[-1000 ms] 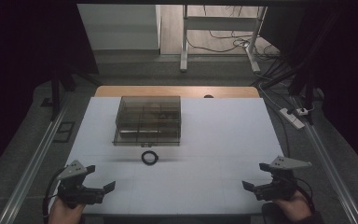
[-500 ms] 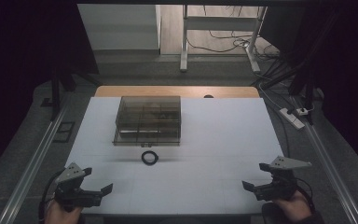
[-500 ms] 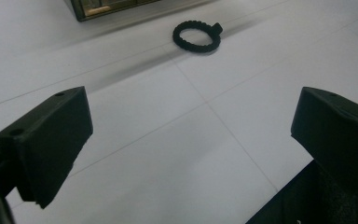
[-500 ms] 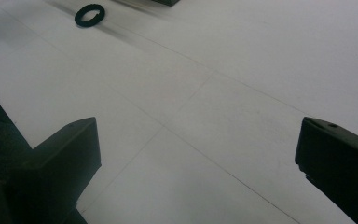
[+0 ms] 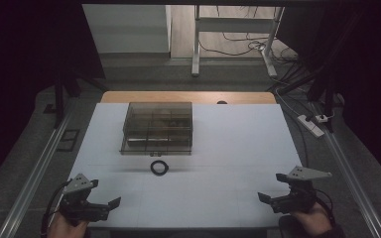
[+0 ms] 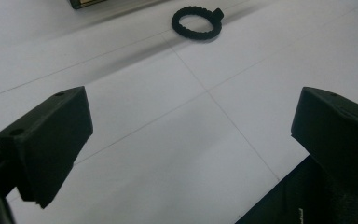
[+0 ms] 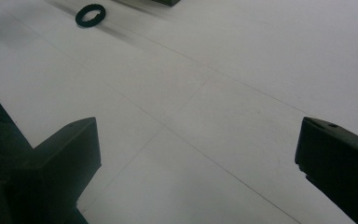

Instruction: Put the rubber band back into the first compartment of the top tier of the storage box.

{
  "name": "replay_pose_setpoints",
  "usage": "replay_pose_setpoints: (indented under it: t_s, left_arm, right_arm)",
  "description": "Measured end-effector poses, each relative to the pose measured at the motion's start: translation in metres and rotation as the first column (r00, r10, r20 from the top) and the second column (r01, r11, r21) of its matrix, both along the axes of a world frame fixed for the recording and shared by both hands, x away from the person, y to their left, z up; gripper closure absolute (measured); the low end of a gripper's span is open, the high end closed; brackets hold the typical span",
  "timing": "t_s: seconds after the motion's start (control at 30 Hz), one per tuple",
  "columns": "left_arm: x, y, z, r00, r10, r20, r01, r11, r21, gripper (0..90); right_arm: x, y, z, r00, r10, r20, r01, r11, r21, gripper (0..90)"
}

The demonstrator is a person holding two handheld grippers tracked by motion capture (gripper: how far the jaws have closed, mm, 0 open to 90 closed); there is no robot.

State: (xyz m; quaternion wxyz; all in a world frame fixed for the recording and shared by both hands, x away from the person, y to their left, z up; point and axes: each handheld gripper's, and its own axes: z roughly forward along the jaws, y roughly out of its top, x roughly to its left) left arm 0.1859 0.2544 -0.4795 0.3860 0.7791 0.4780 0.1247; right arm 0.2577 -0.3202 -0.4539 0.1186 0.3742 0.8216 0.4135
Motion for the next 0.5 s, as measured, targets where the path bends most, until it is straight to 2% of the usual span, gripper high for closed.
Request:
replay_pose_setpoints:
  t_s: [0.17,0.37,0.5]
  left_arm:
    - [0.0009,0.0026,-0.0003,0.9999,-0.013,-0.006,0.013,0.9996,-0.027,0.0]
    - [0.0019,-0.0002,0.0000,0.9994,-0.032,-0.012,0.032,0.9994,-0.010,0.4]
    - [0.0029,0.0016,0.0000,0.9991,-0.040,-0.014,0.040,0.9987,-0.031,0.6]
  right_arm:
    - [0.0002,0.0007,0.0001,1.0000,0.002,-0.001,-0.002,1.000,-0.004,0.0]
    - [0.0000,0.0003,0.0001,1.0000,0.003,0.000,-0.003,1.000,-0.001,0.0]
    - [0.0000,0.0001,0.0000,1.0000,0.005,0.000,-0.005,1.000,0.001,0.0]
